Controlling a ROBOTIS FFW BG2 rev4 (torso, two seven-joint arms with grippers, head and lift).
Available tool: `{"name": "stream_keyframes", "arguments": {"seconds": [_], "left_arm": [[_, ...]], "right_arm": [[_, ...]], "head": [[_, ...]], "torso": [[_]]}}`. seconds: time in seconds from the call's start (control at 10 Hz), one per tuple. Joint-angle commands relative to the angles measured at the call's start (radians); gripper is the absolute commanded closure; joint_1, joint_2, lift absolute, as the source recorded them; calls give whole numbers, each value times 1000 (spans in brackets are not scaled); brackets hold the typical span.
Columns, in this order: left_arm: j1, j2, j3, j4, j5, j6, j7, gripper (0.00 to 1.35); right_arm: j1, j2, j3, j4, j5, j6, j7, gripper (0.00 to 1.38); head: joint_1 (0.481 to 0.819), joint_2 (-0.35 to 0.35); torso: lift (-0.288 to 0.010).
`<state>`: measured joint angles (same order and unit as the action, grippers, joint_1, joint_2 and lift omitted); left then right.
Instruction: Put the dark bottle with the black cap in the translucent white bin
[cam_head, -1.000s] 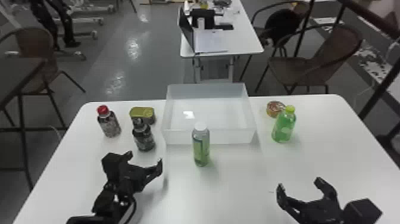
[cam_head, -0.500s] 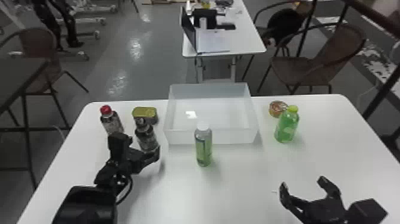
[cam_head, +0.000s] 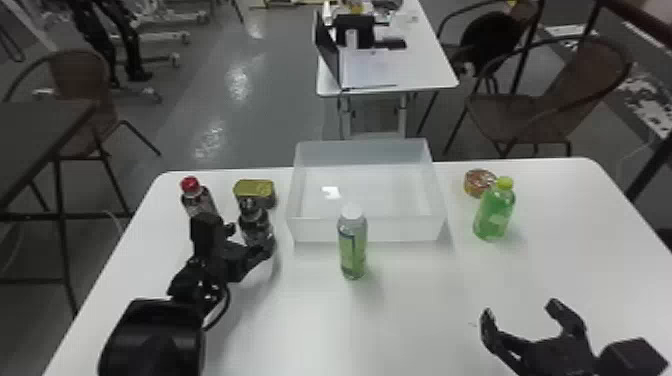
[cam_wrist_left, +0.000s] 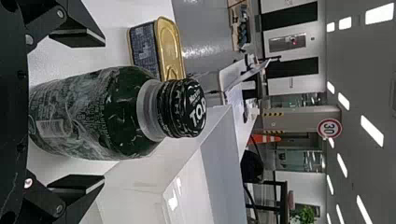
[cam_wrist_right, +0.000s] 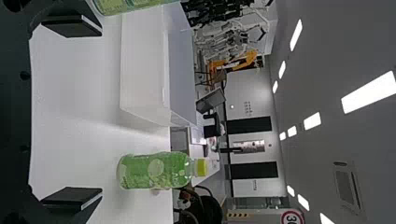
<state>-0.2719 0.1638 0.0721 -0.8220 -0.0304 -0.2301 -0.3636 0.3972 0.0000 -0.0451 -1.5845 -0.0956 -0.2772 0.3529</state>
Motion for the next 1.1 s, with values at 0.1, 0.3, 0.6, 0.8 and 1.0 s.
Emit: {"name": "stream_keyframes", "arguments": {"seconds": [0.1, 0.3, 0.6, 0.8, 1.0], "left_arm": [[-26, -4, -9, 47, -6, -26, 0, 671], [-24, -6, -11, 46, -28, -37, 20, 756], [-17, -27, -14, 30, -59, -75, 55, 756], [54, -37, -12, -169, -117, -29, 126, 777], [109, -60, -5, -359, -134, -3, 187, 777]], "right_arm": [[-4, 1, -1, 4, -1, 0, 3, 93], [-4, 1, -1, 4, -3, 0, 5, 93], [2, 1, -2, 3, -7, -4, 6, 93], [3, 1, -2, 3, -7, -4, 6, 94], [6, 1, -2, 4, -7, -4, 6, 94]], "head": [[695, 104], [695, 100], [695, 94], [695, 87], [695, 90]], "torso": [[-56], [-56], [-56], [-56], [-56]]}}
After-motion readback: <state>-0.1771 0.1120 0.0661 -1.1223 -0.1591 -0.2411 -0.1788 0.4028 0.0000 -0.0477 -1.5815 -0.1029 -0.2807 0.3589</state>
